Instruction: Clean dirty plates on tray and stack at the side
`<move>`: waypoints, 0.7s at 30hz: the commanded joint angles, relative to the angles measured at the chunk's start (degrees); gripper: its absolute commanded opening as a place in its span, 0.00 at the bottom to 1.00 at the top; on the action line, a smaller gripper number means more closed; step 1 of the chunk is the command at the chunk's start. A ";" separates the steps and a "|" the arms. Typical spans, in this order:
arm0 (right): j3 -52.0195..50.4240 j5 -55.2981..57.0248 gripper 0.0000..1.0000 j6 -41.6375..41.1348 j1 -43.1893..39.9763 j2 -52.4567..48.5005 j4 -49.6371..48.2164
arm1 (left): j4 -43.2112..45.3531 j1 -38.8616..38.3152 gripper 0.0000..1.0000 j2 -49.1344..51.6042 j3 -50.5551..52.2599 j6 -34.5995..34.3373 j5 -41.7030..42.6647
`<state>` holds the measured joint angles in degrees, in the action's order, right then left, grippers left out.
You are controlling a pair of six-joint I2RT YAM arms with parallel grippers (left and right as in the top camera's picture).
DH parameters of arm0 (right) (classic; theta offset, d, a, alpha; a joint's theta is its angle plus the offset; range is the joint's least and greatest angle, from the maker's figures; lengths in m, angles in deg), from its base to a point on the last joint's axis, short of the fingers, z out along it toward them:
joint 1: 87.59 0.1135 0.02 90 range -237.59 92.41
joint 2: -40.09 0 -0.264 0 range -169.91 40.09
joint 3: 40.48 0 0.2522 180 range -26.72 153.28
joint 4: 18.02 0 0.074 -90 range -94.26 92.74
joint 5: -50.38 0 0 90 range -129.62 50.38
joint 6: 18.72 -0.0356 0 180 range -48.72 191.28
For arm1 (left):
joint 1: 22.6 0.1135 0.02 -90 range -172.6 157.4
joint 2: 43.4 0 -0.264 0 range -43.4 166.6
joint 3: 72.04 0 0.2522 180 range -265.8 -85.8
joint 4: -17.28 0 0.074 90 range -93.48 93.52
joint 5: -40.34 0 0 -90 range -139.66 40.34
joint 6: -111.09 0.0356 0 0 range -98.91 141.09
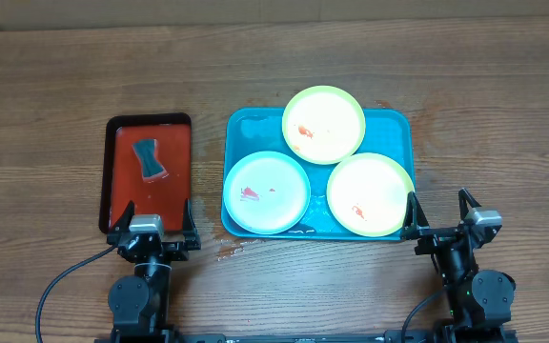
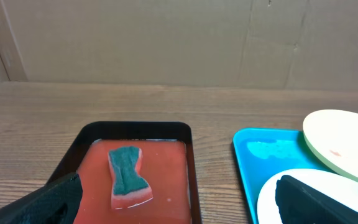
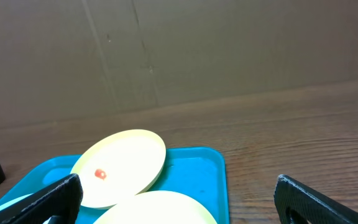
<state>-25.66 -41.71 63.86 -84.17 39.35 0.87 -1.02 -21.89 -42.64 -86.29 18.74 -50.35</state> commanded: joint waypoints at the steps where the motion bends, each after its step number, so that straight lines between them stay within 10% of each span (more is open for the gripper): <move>1: -0.59 0.57 1.00 0.17 0.22 0.57 -0.37 | 0.02 -0.37 1.00 -0.07 0.15 1.53 0.50; 21: -0.59 0.57 1.00 0.17 0.22 0.57 -0.37 | 0.04 -0.35 0.99 -0.07 0.15 1.60 0.04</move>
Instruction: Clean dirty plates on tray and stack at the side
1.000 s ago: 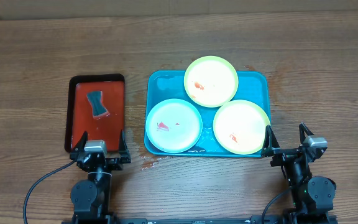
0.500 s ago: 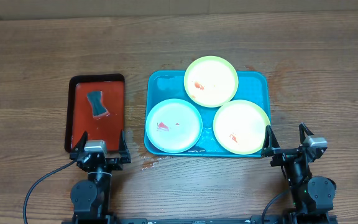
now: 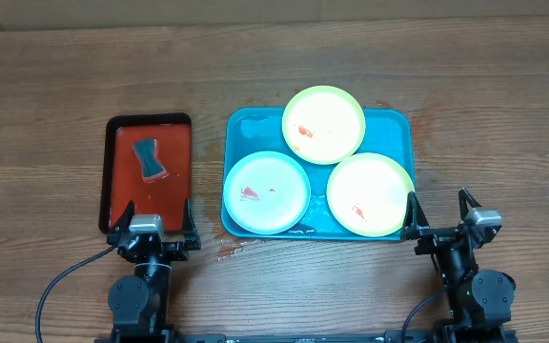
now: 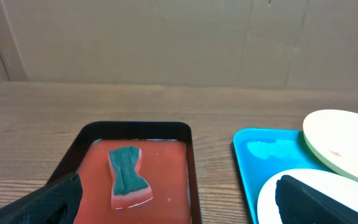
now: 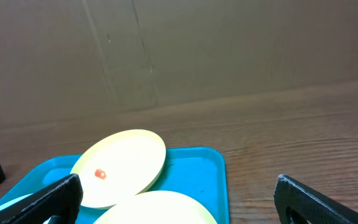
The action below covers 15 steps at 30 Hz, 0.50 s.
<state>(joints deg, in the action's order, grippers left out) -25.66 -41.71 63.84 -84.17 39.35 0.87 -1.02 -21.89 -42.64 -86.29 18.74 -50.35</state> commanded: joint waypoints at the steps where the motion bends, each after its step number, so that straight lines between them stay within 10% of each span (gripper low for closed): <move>1: -0.59 0.57 1.00 0.20 0.22 0.57 -0.37 | 0.04 -0.35 1.00 -0.07 0.15 1.57 -0.15; 9: -0.59 0.57 1.00 0.20 0.22 0.57 -0.37 | 9.66 -0.37 0.99 -0.07 0.15 -17.59 23.17; 15: -0.59 0.57 1.00 0.20 0.22 0.57 -0.37 | 28.22 -0.37 1.00 -0.07 -0.22 -18.67 24.94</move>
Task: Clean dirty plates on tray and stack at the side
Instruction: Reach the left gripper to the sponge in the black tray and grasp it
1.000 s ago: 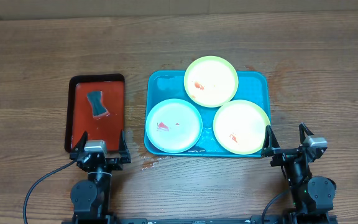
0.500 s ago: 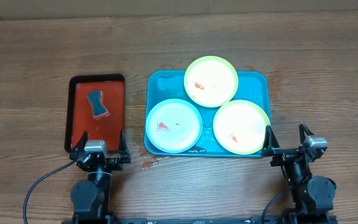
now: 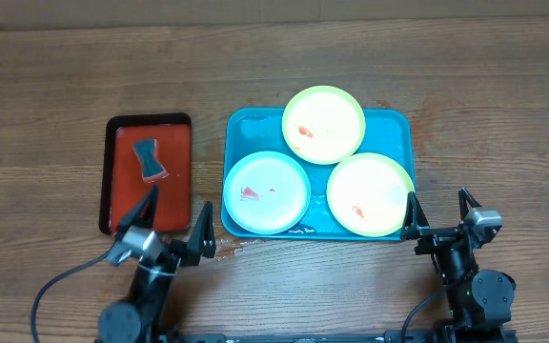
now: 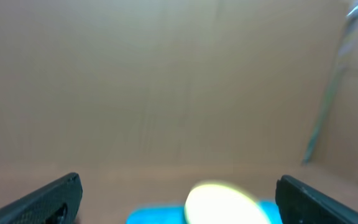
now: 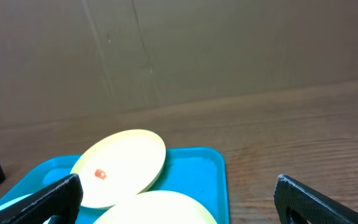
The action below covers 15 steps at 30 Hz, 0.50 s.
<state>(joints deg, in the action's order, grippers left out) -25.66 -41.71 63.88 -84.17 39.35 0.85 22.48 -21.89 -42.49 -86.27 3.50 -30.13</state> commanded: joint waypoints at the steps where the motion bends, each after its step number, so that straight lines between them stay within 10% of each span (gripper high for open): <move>1: -0.59 0.57 1.00 0.15 0.22 0.57 -0.35 | 7.26 -0.35 1.00 -0.22 -0.70 -3.41 4.66; 7: -0.59 0.57 1.00 0.15 0.22 0.57 -0.37 | -0.04 -0.35 1.00 1.79 -11.37 0.98 3.72; 15: -0.59 0.57 1.00 0.15 0.22 0.57 -0.37 | -38.07 -0.33 1.00 26.80 -45.99 12.35 -0.57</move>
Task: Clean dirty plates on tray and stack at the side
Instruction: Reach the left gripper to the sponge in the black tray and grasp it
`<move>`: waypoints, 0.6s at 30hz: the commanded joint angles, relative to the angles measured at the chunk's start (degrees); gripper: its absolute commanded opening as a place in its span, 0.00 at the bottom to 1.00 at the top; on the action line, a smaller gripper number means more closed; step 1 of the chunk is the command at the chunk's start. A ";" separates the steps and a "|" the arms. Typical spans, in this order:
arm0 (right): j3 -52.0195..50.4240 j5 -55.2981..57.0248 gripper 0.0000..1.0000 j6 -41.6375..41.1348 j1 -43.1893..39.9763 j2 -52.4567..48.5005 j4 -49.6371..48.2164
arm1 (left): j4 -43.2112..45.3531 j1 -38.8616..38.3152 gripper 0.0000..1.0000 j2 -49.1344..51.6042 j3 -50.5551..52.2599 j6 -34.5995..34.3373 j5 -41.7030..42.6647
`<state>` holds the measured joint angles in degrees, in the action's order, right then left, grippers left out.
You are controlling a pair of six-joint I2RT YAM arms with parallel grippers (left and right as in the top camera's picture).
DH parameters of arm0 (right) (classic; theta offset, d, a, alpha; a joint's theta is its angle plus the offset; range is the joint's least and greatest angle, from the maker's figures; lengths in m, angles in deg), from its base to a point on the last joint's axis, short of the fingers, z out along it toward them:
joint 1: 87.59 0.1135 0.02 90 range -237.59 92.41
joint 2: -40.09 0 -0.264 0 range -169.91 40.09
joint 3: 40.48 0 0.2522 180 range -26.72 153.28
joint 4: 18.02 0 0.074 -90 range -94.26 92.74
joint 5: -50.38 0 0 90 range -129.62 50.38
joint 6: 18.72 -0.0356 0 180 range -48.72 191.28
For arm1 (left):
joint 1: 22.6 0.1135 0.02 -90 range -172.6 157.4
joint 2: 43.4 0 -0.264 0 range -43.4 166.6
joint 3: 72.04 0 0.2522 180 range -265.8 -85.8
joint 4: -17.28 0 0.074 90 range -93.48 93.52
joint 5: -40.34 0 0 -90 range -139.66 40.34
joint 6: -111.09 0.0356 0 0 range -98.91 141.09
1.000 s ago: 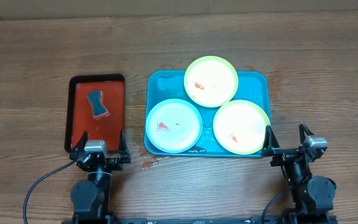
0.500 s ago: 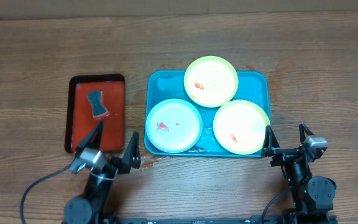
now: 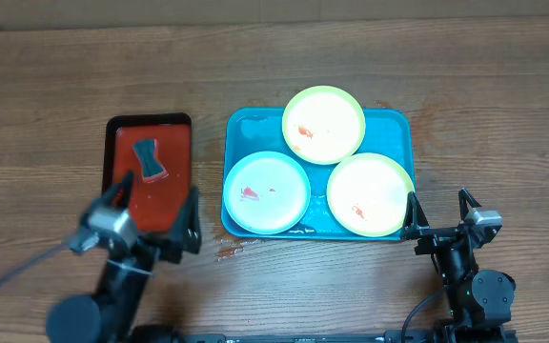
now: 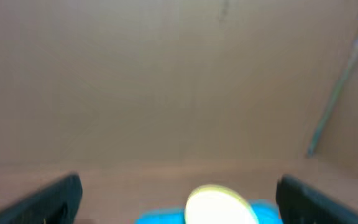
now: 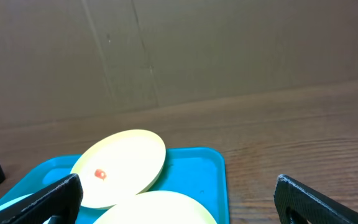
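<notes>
Three plates with red smears lie on the blue tray point(image 3: 241, 122): a green plate point(image 3: 324, 124) at the back, a pale blue plate point(image 3: 267, 191) front left, a second green plate point(image 3: 369, 193) front right. A teal sponge point(image 3: 149, 159) lies in the red tray point(image 3: 151, 119). My left gripper point(image 3: 151, 217) is open and raised over the red tray's near end; its blurred wrist view shows the back plate point(image 4: 221, 204) between the wide-apart fingers point(image 4: 48, 199). My right gripper point(image 3: 438, 215) is open, low, just right of the blue tray, empty point(image 5: 179, 199).
A cardboard wall point(image 5: 166, 56) stands behind the wooden table point(image 3: 484, 105). Wet spots point(image 3: 232, 250) lie in front of the blue tray. The right wrist view shows the blue tray's far right corner point(image 5: 213, 163) and bare wood to its right.
My left gripper has moved left and up, from the table's edge in front of the red tray to over that tray's near end. It stays open. The right arm has not moved.
At the two oldest moments both grippers rested open at the table's near edge, the left one looking at the sponge. Then the left arm had lifted and tilted, its camera facing the wall. Now it hangs over the red tray's near end.
</notes>
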<state>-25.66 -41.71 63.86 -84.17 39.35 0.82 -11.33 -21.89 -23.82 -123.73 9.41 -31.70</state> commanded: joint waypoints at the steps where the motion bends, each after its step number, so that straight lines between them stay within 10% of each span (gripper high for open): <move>1: -0.59 0.57 1.00 0.17 0.22 0.57 -0.33 | -7.96 -0.37 1.00 12.46 -12.68 6.40 6.80; 5: -0.59 0.57 1.00 0.17 0.22 0.57 -0.33 | -14.10 -0.35 1.00 23.76 -20.65 8.57 17.55; 12: -0.59 0.57 1.00 0.17 0.22 0.57 -0.33 | -30.01 -0.26 1.00 41.27 -34.91 -4.42 -13.16; 18: -0.59 0.57 1.00 0.17 0.22 0.57 -0.33 | -34.07 -0.24 1.00 50.90 -37.24 -3.10 -17.73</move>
<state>-25.66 -41.71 63.86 -84.17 39.35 0.91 -44.45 -21.89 23.94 -159.82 7.50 -41.91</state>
